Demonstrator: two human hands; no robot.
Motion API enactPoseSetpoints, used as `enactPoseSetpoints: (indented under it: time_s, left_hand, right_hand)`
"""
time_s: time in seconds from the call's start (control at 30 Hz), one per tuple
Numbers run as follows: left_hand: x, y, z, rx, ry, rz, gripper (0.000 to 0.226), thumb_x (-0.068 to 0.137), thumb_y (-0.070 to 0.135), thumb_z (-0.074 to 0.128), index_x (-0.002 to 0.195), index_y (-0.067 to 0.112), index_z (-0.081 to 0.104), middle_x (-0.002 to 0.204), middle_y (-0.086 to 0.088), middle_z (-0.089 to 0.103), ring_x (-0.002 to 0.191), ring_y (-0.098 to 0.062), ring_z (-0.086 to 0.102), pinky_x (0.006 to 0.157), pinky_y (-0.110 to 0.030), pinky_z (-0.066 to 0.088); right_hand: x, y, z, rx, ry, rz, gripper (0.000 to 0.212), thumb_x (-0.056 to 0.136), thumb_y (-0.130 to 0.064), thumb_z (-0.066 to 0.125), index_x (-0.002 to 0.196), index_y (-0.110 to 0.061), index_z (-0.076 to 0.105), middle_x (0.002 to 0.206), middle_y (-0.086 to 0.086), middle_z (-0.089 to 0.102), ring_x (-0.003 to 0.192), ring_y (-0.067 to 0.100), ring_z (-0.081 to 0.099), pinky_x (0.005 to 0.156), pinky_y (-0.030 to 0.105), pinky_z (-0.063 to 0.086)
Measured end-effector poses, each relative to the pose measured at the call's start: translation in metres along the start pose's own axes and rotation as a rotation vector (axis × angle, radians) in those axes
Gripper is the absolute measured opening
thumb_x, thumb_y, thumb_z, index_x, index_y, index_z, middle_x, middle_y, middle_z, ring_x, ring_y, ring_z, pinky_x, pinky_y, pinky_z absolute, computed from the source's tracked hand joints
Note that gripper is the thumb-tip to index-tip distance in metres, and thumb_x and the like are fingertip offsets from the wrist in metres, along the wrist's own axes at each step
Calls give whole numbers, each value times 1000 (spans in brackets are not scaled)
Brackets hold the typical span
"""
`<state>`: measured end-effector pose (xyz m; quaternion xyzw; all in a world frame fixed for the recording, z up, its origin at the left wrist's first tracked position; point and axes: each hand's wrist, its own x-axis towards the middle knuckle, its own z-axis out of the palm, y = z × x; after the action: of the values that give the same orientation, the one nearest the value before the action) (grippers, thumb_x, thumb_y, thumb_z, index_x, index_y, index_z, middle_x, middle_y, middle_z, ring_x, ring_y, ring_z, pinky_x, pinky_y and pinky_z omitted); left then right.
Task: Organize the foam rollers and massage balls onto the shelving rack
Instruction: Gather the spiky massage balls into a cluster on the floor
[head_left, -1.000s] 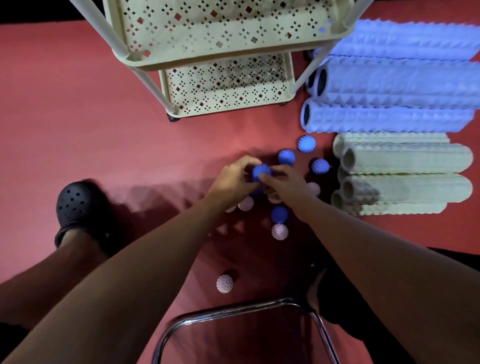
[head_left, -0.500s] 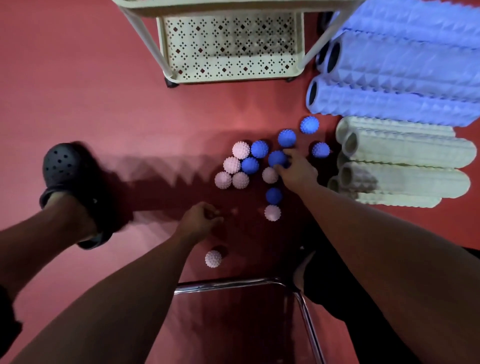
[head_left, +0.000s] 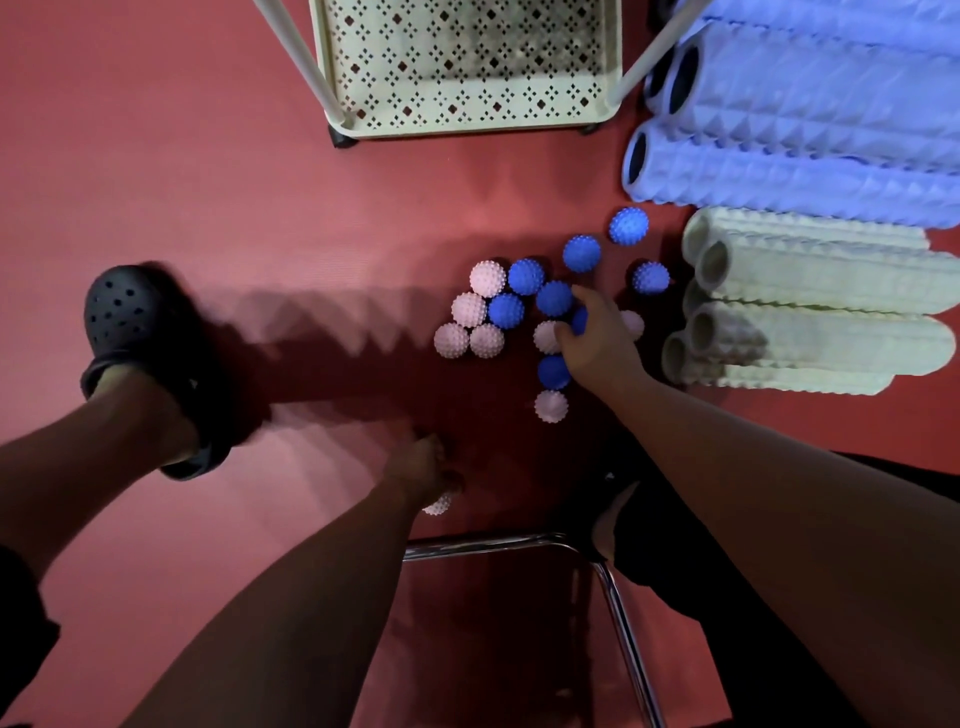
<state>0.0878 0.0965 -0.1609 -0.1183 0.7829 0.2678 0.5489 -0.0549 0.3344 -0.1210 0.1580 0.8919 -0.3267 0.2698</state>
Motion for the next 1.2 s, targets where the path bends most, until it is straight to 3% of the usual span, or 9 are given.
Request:
enactPoseSetpoints:
  time_s: [0.13,0.2,0.27,0.43,0.53,0.7,0.93,1.07,1.2]
  left_hand:
    - [-3,-4,5,-6,9,-8,57,77,18,82,127,10,57,126,-8,54,107,-18,63,84,-18,46]
    - [-5,-5,8,-19,-2,-34,42,92,14,67,131,7,53,117,-7,58,87,-3,62,63,-6,45]
    - [-8,-4,11,8,-24,-46,36,96,11,60,131,7,52,123,-11,59,81,-10,57,53,-6,37]
    - [-10,-5,6,-98,-110,-96,45,70,30,85,108,11,71,102,-3,70,99,-21,68,77,-24,50]
    - [-4,5,-2,-387,-146,-108,35,65,33,87,82,4,76,80,-15,73,74,-24,67,71,-34,55]
    - [5,52,-12,-904,48,-195,13,82,18,81,79,6,76,55,-3,60,48,-10,47,46,-18,37]
    - [27,114,-15,-1309,132,-306,21,84,14,79,93,-2,70,69,-6,70,53,-11,65,47,-19,50]
    - [33,136,-16,-1656,137,-418,35,87,9,74,116,-2,58,101,-14,68,74,-20,68,49,-23,56]
    - [41,143,-20,-1689,95,-390,27,92,13,69,113,-1,61,101,-15,66,84,-19,66,60,-23,58]
  right_hand:
    - [-11,0,8,27,16,36,51,93,-10,63,141,0,48,133,23,51,119,34,52,101,25,32]
    - [-15,-2,12,45,3,54,53,94,-12,63,143,-3,47,139,21,48,121,31,52,101,22,32]
    - [-20,-3,14,65,-16,65,53,95,-16,62,145,-6,45,142,18,46,123,28,51,106,26,34]
    - [-20,-5,9,96,0,99,49,97,-17,58,144,-10,47,142,13,46,124,22,50,101,19,30]
    - [-23,-5,11,159,21,153,44,97,-18,56,140,-10,50,141,10,49,124,20,50,100,17,30]
    - [-36,2,17,300,107,292,32,95,-13,58,126,-7,58,116,7,61,112,24,58,93,23,38]
    - [-45,27,17,388,153,604,25,89,-20,64,111,-7,68,114,13,68,109,29,63,94,36,47]
    - [-48,36,24,470,20,669,17,86,-21,70,79,-6,66,78,10,60,80,25,59,84,53,54]
    - [-54,40,31,555,-133,742,20,91,-24,71,84,-19,54,92,3,60,97,27,60,87,51,54]
